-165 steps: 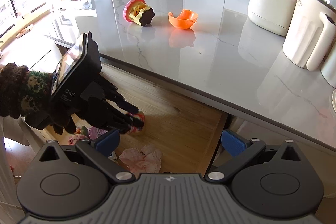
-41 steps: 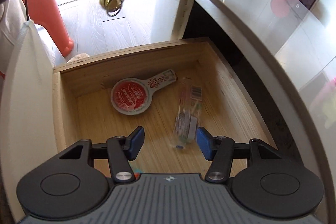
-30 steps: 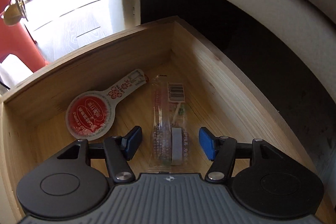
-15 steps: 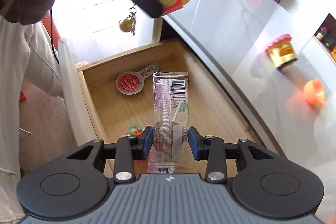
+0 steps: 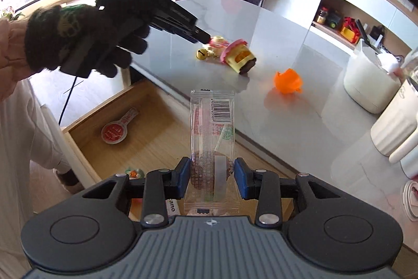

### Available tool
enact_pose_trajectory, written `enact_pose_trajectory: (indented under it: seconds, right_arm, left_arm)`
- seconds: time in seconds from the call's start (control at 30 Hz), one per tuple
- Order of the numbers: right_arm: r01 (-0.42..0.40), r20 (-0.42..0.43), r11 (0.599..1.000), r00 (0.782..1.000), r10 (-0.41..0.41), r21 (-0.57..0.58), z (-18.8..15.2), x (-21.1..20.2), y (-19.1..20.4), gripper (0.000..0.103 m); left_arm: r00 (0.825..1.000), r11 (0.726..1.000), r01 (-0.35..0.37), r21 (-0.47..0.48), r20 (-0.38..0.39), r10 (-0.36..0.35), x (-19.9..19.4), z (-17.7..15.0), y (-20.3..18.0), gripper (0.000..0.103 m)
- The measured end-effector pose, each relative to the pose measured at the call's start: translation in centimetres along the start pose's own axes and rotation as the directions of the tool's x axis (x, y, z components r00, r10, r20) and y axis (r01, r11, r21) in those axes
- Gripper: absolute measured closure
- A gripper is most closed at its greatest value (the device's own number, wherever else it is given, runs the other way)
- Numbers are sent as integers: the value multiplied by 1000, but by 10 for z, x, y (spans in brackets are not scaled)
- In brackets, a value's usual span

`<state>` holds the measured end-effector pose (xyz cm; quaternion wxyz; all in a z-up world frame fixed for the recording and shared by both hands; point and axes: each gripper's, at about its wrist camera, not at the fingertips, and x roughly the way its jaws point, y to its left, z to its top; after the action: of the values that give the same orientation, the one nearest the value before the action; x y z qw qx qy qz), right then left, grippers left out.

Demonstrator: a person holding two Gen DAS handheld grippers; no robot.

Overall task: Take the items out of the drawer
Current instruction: 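Place the clear packet on the countertop with the right tool, then return to the drawer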

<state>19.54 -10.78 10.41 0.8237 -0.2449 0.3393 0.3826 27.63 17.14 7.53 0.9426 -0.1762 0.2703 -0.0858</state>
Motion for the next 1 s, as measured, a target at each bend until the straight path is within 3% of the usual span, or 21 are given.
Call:
enact_pose_trajectory:
  seconds: [0.1,0.23,0.3,0.43,0.5,0.57,0.63,0.73,0.9,1.0]
  right_arm:
    - [48,32,998,998,-49,35,18,12,-14,67]
    - [130,44,990,990,-133,55,49,47,-34,67]
    - [157,27,985,987,-159,75,61,70,-45,66]
    - [168,-2,978,986,-169,125,66,97,-58,47]
    - [150,17,980,988,-154,130,61,95,-52,47]
    - [113,58,988,991,-120,105,55,83,-38,46]
    - [9,79,999,997,-12,37,49,71,-16,39]
    - [-125,32,986,991,129,-109,41,73,24,32]
    - [-295,-103,924,955,278,-242,41,126,85,32]
    - [-375,-168,904,924,345,-206,50,160,109,32]
  left_arm:
    - [999,997,37,62,21,-38,-31,1,1,76]
    - [999,995,29,93,-29,-27,-53,-16,12,76]
    - [996,993,16,120,-85,-6,-60,-31,21,76]
    - [972,967,-42,253,-214,98,-63,-63,30,76]
    - [959,969,-46,242,-260,111,-63,-74,37,76]
    - [956,979,-44,199,-276,99,-67,-77,43,76]
    - [958,984,-46,172,-270,91,-74,-76,44,76]
    - [959,988,-68,137,-263,103,-80,-72,42,76]
    - [962,992,-128,17,-240,128,-88,-67,54,76]
    - [967,986,-163,-24,-203,155,-93,-63,64,76]
